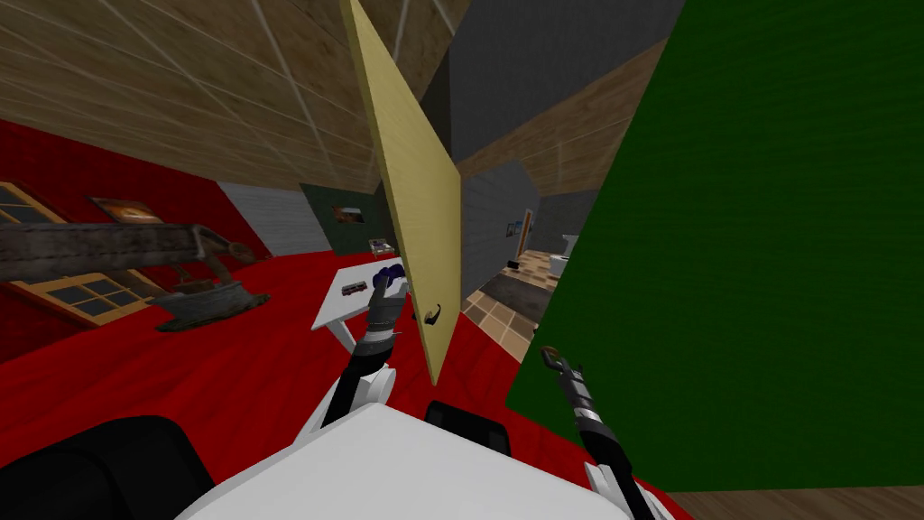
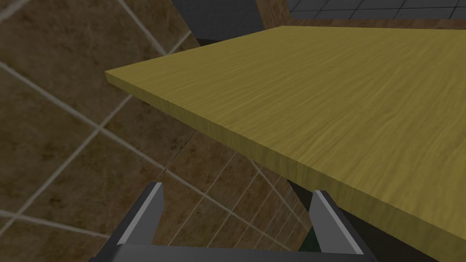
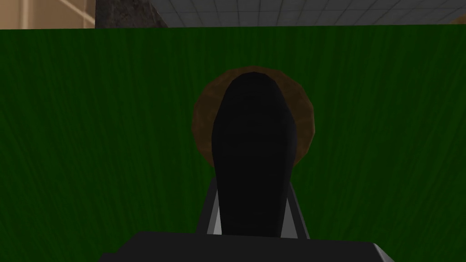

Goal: Pull the door open

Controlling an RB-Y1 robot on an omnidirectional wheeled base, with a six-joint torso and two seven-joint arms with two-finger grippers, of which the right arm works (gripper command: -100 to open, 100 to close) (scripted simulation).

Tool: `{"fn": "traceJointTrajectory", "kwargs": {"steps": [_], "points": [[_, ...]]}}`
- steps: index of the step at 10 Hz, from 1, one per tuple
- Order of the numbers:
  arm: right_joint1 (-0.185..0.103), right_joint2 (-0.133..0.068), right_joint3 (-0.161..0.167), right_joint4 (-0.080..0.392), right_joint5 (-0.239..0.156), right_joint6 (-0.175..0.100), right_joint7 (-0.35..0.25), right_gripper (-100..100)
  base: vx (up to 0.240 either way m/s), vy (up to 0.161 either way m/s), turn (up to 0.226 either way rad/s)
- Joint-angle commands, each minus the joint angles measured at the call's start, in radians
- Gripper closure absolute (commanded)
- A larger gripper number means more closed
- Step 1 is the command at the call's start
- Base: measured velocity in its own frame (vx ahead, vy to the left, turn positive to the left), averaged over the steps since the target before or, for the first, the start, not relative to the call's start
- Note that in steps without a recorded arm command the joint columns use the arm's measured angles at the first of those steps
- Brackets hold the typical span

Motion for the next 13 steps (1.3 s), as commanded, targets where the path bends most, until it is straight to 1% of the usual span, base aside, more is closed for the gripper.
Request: {"fn": "traceJointTrajectory", "kwargs": {"steps": [1, 2, 4, 5, 7, 8, 9, 10, 12, 13], "points": [[0.000, 0.000, 0.000, 0.000, 0.000, 0.000, 0.000, 100, -0.069, -0.007, 0.018], [-0.002, -0.005, 0.011, 0.011, 0.000, -0.009, -0.008, 100, -0.130, -0.003, 0.067], [-0.010, -0.010, 0.029, 0.023, -0.001, -0.019, -0.015, 100, -0.225, -0.032, 0.118], [-0.010, -0.010, 0.029, 0.023, -0.001, -0.019, -0.015, 100, -0.160, -0.006, 0.029], [-0.010, -0.010, 0.029, 0.025, -0.001, -0.019, -0.015, 100, -0.027, 0.007, -0.024], [-0.020, -0.017, 0.051, 0.038, -0.002, -0.031, -0.024, 100, -0.109, -0.042, 0.155], [-0.025, -0.020, 0.063, 0.046, -0.003, -0.037, -0.028, 100, -0.210, -0.084, 0.189], [-0.025, -0.020, 0.063, 0.046, -0.003, -0.037, -0.028, 100, -0.146, -0.053, 0.072], [-0.025, -0.020, 0.063, 0.046, -0.003, -0.037, -0.028, 100, -0.044, -0.006, -0.021], [-0.035, -0.027, 0.086, 0.061, -0.004, -0.050, -0.037, 100, -0.121, -0.058, 0.122]]}}
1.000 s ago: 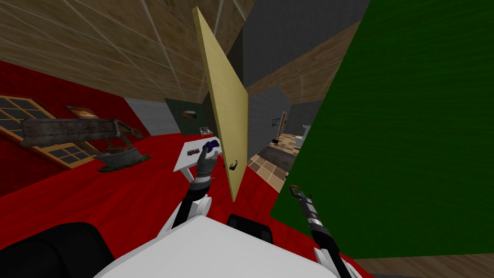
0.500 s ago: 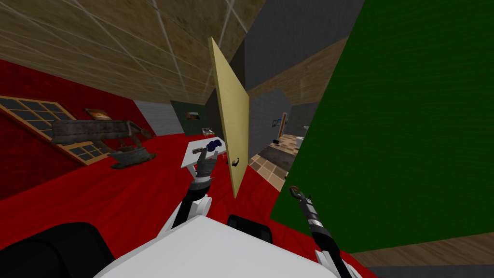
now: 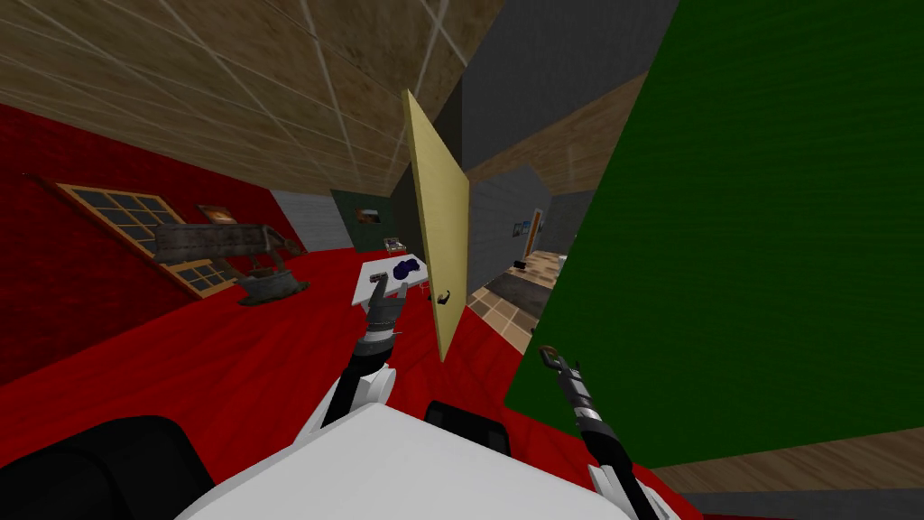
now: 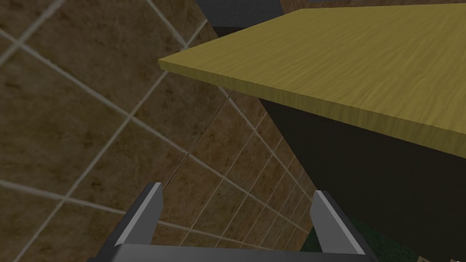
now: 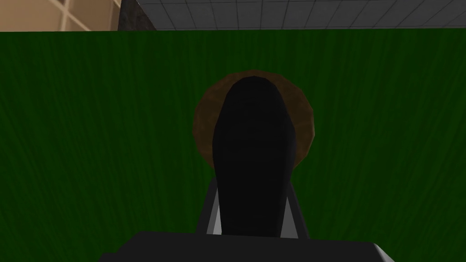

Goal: Pull the door open

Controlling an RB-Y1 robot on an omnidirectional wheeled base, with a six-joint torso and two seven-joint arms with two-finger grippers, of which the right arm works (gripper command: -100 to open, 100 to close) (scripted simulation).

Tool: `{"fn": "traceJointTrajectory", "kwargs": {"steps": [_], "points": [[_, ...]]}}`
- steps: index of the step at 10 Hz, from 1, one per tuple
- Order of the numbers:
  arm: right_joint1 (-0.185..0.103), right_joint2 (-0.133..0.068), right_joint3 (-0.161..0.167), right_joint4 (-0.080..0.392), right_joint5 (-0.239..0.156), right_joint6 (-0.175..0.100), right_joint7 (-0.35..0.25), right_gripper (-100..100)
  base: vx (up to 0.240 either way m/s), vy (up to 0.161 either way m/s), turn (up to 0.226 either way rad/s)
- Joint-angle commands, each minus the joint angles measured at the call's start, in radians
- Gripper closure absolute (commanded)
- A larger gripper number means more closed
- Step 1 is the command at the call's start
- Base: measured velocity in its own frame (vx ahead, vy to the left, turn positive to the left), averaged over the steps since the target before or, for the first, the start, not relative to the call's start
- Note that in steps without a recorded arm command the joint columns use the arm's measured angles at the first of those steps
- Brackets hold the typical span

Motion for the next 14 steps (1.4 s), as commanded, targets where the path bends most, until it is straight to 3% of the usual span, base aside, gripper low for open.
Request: {"fn": "traceJointTrajectory", "kwargs": {"steps": [1, 4, 5, 6, 8, 10, 13, 14], "points": [[-0.015, 0.005, 0.023, 0.019, 0.003, -0.017, -0.007, 100, -0.186, -0.095, 0.129], [-0.025, -0.001, 0.045, 0.034, 0.001, -0.030, -0.015, 100, -0.191, -0.080, 0.082], [-0.027, -0.005, 0.039, 0.036, 0.000, -0.028, -0.015, 100, -0.078, -0.034, 0.017], [-0.007, -0.017, 0.050, 0.044, 0.007, -0.058, -0.032, 100, -0.114, -0.008, 0.164], [-0.001, -0.021, 0.052, 0.046, 0.008, -0.067, -0.037, 100, -0.112, 0.001, 0.054], [0.026, -0.042, 0.064, 0.051, 0.015, -0.110, -0.062, 100, -0.132, -0.025, 0.141], [0.033, -0.048, 0.067, 0.053, 0.017, -0.121, -0.069, 100, -0.104, -0.025, 0.038], [0.048, -0.059, 0.073, 0.056, 0.021, -0.144, -0.082, 100, -0.082, -0.028, 0.111]]}}
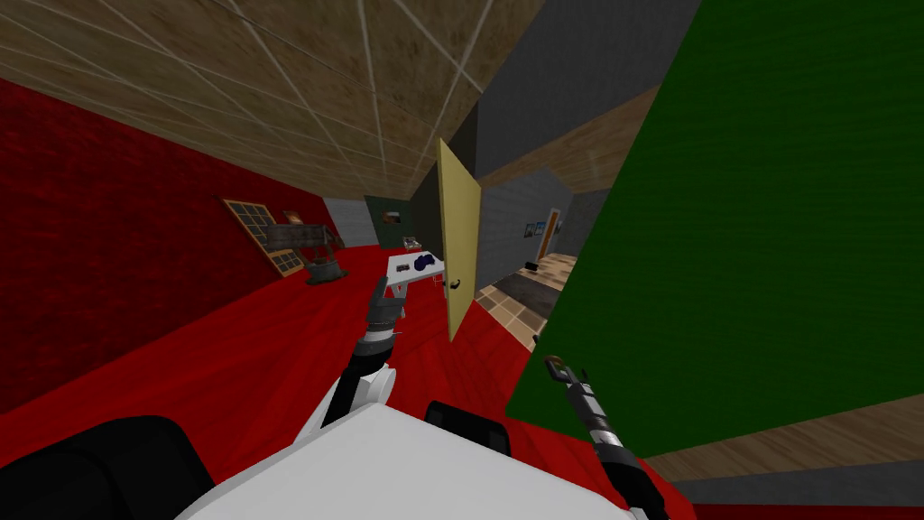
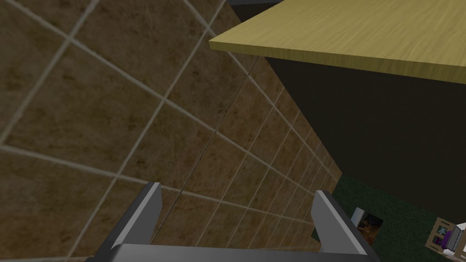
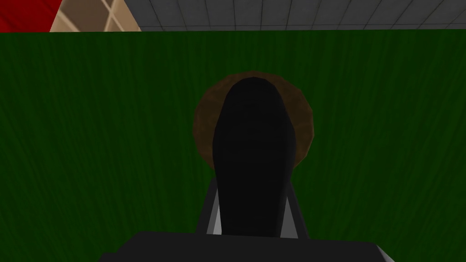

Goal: Pull the door open

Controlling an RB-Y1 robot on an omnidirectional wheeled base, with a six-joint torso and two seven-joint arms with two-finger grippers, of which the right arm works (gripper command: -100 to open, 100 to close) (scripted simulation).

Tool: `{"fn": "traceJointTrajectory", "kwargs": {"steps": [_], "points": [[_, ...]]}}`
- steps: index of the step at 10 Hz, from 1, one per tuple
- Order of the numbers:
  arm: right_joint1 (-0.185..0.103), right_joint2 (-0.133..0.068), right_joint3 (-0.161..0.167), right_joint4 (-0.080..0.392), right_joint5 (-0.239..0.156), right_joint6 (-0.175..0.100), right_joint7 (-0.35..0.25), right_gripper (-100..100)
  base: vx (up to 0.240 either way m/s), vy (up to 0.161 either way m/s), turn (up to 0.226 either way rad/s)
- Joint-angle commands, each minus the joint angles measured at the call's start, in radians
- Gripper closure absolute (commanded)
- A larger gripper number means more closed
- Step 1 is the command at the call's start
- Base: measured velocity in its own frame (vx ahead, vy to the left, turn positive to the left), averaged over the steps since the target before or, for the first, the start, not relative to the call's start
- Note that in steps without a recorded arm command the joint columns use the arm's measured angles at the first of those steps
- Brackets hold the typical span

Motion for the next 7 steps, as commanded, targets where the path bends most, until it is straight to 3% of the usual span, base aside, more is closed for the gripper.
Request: {"fn": "traceJointTrajectory", "kwargs": {"steps": [1, 4, 6, 7], "points": [[0.008, -0.006, 0.010, 0.012, 0.006, -0.033, -0.014, 100, -0.103, -0.051, 0.114], [0.038, -0.029, 0.023, 0.018, 0.014, -0.082, -0.042, 100, -0.138, -0.056, 0.109], [0.032, -0.029, 0.022, 0.023, 0.014, -0.080, -0.040, 100, -0.106, -0.030, 0.036], [0.055, -0.036, 0.036, 0.028, 0.026, -0.119, -0.045, 100, -0.022, 0.002, -0.041]]}}
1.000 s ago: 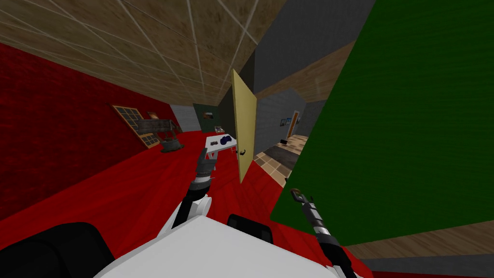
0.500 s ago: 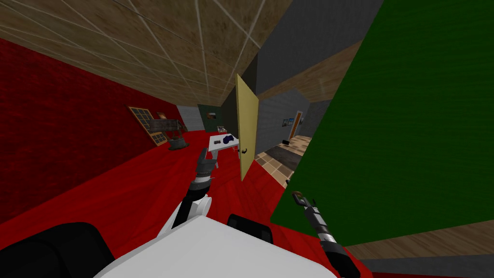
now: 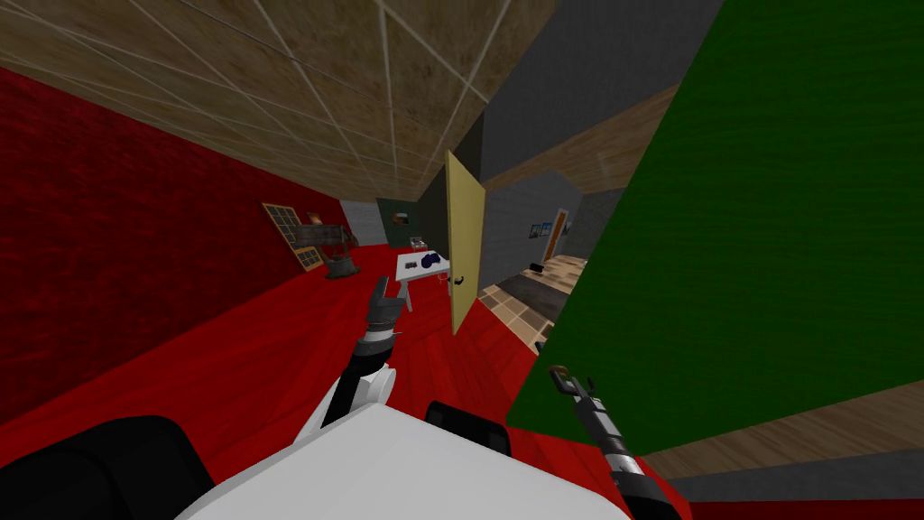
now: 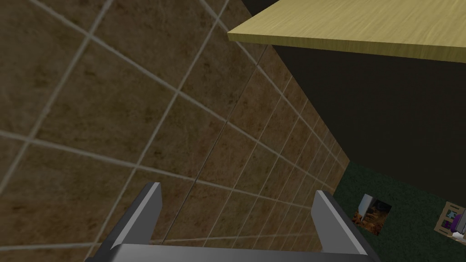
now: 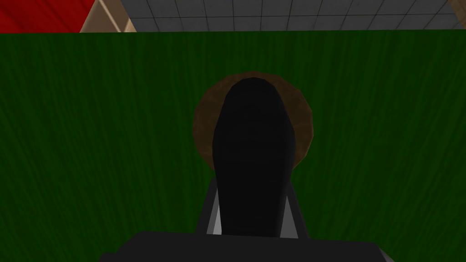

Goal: Pull the door open

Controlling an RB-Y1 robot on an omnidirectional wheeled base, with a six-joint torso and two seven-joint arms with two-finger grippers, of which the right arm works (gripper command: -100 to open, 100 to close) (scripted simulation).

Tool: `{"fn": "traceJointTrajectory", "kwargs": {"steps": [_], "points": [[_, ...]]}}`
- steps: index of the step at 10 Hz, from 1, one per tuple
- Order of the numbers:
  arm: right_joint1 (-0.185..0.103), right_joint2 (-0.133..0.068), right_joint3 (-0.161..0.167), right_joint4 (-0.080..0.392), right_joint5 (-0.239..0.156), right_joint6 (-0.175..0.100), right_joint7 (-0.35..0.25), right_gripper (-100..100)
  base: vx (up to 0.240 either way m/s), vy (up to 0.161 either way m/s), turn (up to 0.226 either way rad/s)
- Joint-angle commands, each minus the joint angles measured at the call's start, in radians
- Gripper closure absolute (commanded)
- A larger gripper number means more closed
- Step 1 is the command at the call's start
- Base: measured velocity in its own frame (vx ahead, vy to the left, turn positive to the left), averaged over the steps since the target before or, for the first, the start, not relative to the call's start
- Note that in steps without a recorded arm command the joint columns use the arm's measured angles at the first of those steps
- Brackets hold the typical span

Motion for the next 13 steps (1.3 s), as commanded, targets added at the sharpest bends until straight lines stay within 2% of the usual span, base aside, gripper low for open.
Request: {"fn": "traceJointTrajectory", "kwargs": {"steps": [1, 2, 3, 5, 7, 8, 9, 10, 11, 13], "points": [[0.049, -0.006, 0.004, -0.050, 0.004, 0.015, -0.002, 100, -0.012, 0.006, -0.029], [0.067, -0.012, 0.015, -0.079, 0.012, -0.015, -0.004, 100, -0.010, 0.003, -0.060], [0.067, -0.012, 0.015, -0.079, 0.012, -0.015, -0.004, 100, -0.010, 0.004, -0.024], [0.088, -0.019, 0.027, -0.078, 0.023, -0.051, -0.007, 100, -0.002, -0.004, -0.019], [0.088, -0.019, 0.027, -0.078, 0.023, -0.051, -0.007, 100, -0.006, -0.005, -0.007], [0.099, -0.022, 0.033, -0.078, 0.028, -0.070, -0.009, 100, -0.003, -0.001, -0.012], [0.099, -0.022, 0.033, -0.078, 0.028, -0.070, -0.009, 100, -0.008, -0.004, -0.028], [0.099, -0.022, 0.033, -0.106, 0.028, -0.070, -0.009, 100, -0.015, 0.000, -0.011], [0.099, -0.022, 0.033, -0.078, 0.028, -0.070, -0.009, 100, -0.005, 0.002, 0.016], [0.122, -0.030, 0.047, -0.077, 0.040, -0.110, -0.012, 100, -0.001, -0.007, -0.028]]}}
